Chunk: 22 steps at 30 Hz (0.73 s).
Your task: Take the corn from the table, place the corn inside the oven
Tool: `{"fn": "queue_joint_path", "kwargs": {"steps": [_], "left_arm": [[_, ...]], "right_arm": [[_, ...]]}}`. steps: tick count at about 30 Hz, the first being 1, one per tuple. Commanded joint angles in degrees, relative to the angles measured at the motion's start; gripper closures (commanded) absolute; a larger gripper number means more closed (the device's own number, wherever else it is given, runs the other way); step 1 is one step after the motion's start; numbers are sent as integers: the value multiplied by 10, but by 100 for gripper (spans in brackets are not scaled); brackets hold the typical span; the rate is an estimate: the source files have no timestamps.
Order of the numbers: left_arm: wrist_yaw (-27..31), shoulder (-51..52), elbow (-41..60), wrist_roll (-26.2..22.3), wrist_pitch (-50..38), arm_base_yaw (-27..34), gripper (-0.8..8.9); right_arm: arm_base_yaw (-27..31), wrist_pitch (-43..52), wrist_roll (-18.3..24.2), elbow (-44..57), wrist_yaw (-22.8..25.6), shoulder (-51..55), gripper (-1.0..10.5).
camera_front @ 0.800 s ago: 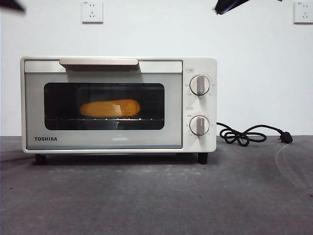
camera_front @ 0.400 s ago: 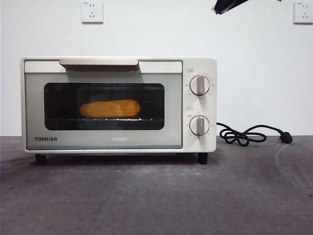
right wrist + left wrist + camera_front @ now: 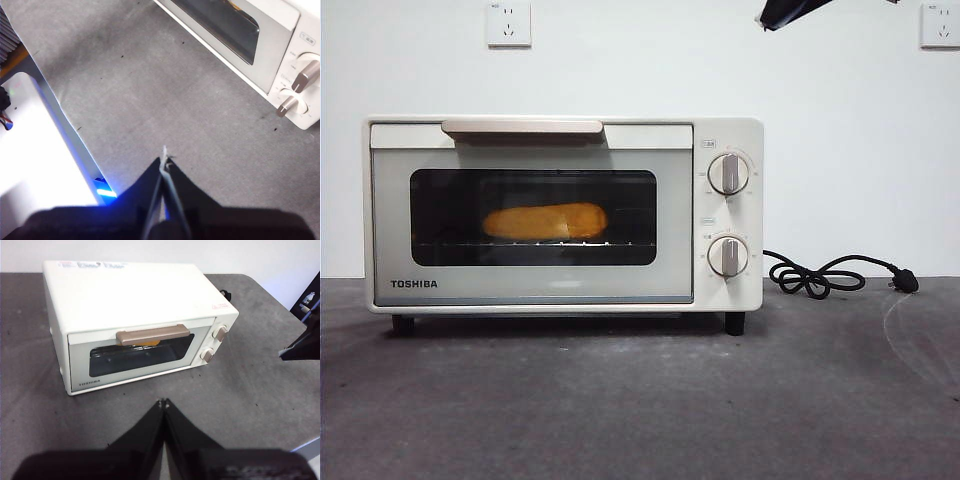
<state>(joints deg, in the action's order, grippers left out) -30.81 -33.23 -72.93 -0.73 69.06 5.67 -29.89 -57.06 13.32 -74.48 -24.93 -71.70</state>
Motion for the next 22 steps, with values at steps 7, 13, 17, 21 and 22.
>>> {"fn": "queue_joint_path", "kwargs": {"steps": [7, 13, 17, 21, 22], "left_arm": [[0, -40, 2, 18, 29, -1, 816], [1, -99, 2, 18, 27, -2, 816], [37, -101, 1, 18, 2, -12, 816], [42, -62, 1, 17, -1, -17, 816], [45, -52, 1, 10, -16, -17, 816]], "right_arm": [[0, 7, 0, -1, 15, 0, 946], [0, 7, 2, 0, 40, 0, 946], [0, 8, 2, 0, 71, 0, 946], [0, 8, 2, -1, 90, 0, 946], [0, 9, 2, 0, 94, 0, 946]]}}
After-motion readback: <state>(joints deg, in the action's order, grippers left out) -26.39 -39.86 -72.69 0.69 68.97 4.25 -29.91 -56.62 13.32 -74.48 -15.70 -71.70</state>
